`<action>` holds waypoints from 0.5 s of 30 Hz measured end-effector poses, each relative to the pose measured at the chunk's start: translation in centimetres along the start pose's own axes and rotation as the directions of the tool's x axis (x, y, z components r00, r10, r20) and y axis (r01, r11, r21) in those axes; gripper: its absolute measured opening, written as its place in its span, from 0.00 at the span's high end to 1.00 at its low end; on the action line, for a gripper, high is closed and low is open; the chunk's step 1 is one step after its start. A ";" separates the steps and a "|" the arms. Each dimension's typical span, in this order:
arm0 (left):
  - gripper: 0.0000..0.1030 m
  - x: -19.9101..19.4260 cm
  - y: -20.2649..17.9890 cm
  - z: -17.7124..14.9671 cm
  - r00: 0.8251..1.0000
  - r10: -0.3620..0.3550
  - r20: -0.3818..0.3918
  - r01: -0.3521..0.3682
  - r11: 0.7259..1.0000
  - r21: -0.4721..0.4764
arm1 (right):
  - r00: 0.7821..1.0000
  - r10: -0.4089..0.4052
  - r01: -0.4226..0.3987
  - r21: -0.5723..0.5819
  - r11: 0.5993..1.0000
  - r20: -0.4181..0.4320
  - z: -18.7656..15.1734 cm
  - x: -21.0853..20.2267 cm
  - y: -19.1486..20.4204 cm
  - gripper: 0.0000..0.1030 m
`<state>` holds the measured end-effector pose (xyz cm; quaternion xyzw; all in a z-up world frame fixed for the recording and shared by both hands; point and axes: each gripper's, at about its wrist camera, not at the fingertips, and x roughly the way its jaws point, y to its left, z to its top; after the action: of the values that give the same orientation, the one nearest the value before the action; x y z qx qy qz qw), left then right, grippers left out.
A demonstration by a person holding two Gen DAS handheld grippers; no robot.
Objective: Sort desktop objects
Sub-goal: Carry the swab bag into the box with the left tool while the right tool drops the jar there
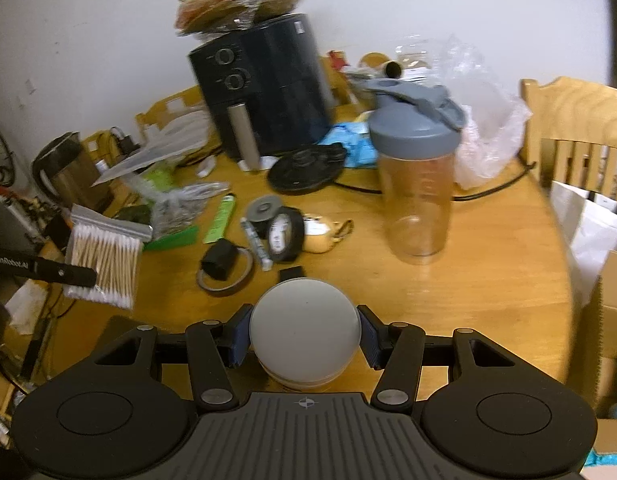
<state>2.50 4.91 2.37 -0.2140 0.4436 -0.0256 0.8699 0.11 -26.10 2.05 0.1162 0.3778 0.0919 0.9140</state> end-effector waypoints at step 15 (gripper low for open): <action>0.81 -0.2 0.0 -4.1 0.979 0.091 -0.182 -0.067 0.989 0.132 | 0.987 0.127 -0.139 -0.127 0.982 -0.097 -1.0 1.9 4.0 0.45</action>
<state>-0.85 3.55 0.43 -0.1377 0.5290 -0.0389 0.8364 0.40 -21.61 1.23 0.0756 0.4023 0.1830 0.8939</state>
